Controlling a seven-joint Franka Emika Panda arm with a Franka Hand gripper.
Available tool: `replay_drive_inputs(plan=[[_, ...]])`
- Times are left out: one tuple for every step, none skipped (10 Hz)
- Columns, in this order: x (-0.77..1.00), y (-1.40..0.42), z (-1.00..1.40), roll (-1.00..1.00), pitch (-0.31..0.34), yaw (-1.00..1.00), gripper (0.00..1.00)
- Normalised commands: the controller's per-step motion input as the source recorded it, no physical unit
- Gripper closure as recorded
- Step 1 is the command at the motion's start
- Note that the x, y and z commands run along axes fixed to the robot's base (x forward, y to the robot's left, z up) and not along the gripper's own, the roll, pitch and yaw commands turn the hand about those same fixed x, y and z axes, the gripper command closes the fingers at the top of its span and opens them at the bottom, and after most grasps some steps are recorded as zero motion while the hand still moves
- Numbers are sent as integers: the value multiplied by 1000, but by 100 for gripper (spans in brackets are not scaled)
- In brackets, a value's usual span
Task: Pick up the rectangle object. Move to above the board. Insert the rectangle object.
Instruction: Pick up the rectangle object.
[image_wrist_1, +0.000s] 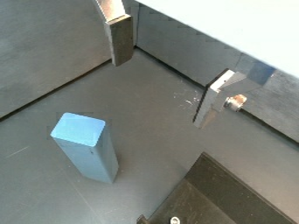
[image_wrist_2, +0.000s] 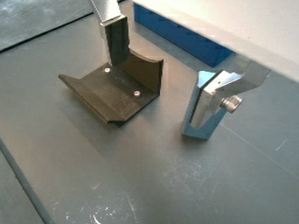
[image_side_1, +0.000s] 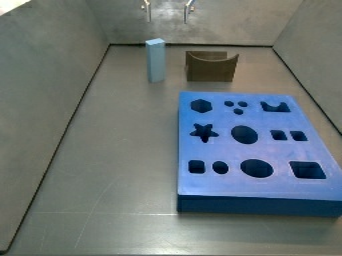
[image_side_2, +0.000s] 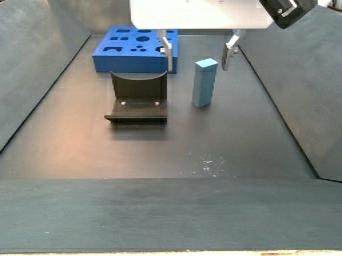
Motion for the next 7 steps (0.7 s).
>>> replay_drive_inputs(plan=[[-131, 0, 0, 0, 0, 0, 0], [-560, -349, -34, 0, 0, -29, 0], [-397, -377, -197, -49, 0, 0, 0], [-331, -291, -286, -120, 0, 11, 0], [-114, -94, -63, -111, -69, 0, 0], [0, -63, -51, -11, 0, 0, 0], [0, -91, -149, -91, -120, -991, 0]])
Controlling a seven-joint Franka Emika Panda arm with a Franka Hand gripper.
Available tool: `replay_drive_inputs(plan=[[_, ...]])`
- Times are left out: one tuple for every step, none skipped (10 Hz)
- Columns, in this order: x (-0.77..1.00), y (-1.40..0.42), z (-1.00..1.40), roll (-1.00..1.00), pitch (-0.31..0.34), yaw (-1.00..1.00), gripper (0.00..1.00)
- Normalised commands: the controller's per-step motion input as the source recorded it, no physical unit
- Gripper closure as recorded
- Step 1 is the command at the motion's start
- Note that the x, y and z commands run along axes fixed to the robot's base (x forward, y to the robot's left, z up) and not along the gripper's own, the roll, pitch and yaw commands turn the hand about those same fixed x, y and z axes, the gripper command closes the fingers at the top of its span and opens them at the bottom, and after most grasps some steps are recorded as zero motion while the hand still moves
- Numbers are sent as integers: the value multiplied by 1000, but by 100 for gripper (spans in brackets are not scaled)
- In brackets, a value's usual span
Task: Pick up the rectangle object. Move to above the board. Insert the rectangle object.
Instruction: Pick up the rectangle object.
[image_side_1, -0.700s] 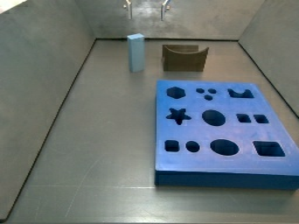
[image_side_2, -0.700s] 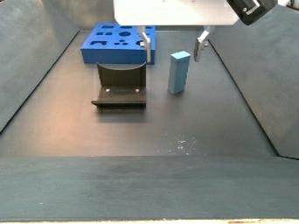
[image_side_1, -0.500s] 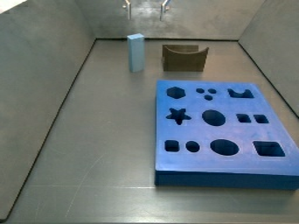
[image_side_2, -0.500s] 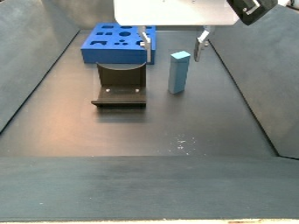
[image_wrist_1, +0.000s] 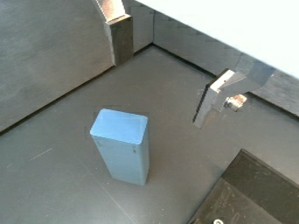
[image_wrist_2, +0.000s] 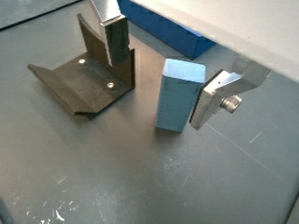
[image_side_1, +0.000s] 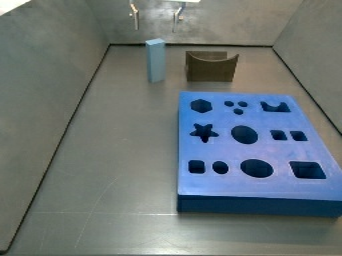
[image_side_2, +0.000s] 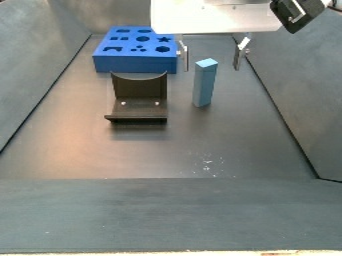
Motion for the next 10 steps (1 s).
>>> replay_drive_inputs(plan=[[0, -49, -160, -86, -106, -1000, 0], [0, -97, -171, -74, -80, -989, 0], [0, 0, 0, 0, -31, -66, 0], [0, -34, 0, -20, 0, 0, 0], [0, -586, -94, 49, 0, 143, 0], [46, -637, -129, 26, 0, 146, 0], [0, -446, -11, 94, 0, 174, 0], [69, -23, -3, 0, 0, 0, 0], [117, 0, -103, -126, 0, -934, 0], [0, 0, -123, -77, 0, -1000, 0]])
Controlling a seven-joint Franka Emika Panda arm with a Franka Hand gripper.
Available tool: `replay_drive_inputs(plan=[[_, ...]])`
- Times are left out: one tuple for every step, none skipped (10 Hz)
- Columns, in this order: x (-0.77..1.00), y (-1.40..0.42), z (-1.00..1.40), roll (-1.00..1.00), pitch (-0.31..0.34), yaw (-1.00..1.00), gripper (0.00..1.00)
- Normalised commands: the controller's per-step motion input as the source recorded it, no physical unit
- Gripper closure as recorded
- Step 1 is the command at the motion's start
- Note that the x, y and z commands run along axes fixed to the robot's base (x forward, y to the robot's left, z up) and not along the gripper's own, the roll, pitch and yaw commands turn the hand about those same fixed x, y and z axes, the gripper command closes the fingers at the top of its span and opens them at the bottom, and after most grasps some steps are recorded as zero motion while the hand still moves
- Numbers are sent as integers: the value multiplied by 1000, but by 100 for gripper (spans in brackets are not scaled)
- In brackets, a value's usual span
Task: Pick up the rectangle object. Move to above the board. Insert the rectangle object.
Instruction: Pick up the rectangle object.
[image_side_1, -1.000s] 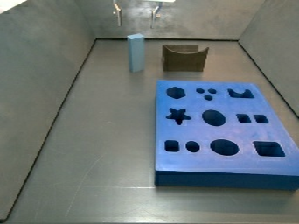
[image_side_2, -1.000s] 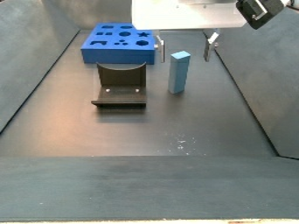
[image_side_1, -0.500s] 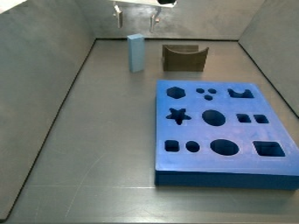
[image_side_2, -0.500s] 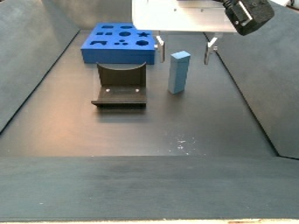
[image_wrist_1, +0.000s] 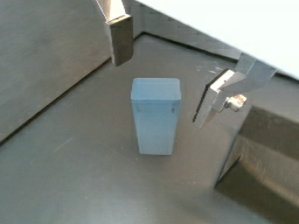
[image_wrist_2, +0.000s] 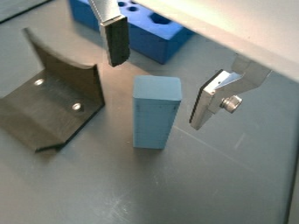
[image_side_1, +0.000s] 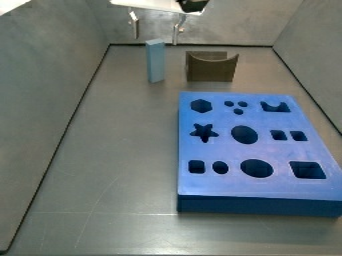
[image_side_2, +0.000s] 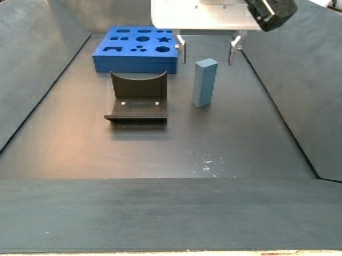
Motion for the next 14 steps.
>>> replay_drive_inputs(plan=[[0, 0, -151, -60, 0, -1000, 0], [0, 0, -157, -63, 0, -1000, 0], [0, 0, -163, -57, 0, -1000, 0], [0, 0, -171, -51, 0, -1000, 0], [0, 0, -177, -51, 0, -1000, 0], [0, 0, -194, -49, 0, -1000, 0], [0, 0, -229, -86, -9, -1000, 0], [0, -9, -249, -131, -23, -1000, 0], [0, -20, -266, -163, -66, -1000, 0], [0, -34, -294, -194, -111, -980, 0], [0, -40, -274, -226, -91, -957, 0], [0, -37, -186, -171, 0, -660, 0], [6, 0, -6, 0, 0, -146, 0], [0, 0, -51, -3, 0, 0, 0]])
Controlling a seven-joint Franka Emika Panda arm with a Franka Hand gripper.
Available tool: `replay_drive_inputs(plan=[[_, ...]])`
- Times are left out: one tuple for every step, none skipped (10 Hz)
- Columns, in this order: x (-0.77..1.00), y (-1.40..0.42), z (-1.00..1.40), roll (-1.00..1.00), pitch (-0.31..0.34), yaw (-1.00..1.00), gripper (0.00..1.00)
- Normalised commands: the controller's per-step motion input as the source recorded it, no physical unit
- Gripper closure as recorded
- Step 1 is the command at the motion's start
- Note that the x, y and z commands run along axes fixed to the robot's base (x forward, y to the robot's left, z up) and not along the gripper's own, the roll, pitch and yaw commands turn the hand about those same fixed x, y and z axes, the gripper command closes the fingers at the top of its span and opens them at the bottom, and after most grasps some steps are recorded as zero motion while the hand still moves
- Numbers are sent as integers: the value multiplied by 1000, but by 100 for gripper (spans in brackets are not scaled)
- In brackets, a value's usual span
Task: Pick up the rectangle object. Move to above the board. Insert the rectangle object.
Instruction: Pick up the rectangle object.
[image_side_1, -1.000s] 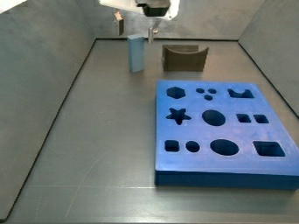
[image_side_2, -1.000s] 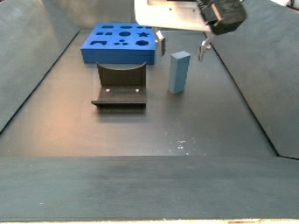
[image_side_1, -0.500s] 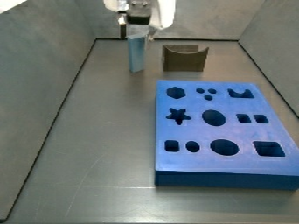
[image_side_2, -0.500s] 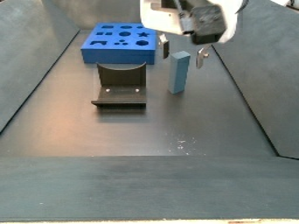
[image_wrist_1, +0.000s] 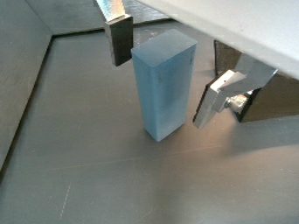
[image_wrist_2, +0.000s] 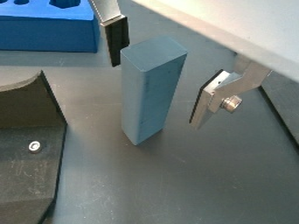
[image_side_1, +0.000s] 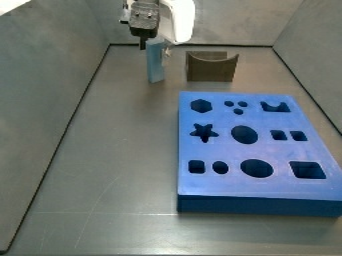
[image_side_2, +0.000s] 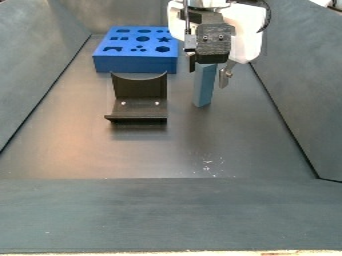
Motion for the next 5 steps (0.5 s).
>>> replay_drive_inputs(plan=[[0, 11, -494, -274, -94, -91, 0], [0, 66, -809, -326, 0, -240, 0], [0, 0, 0, -37, -17, 0, 0], [0, 0, -17, 20, 0, 0, 0], [-26, -11, -580, 0, -229, 0, 0]])
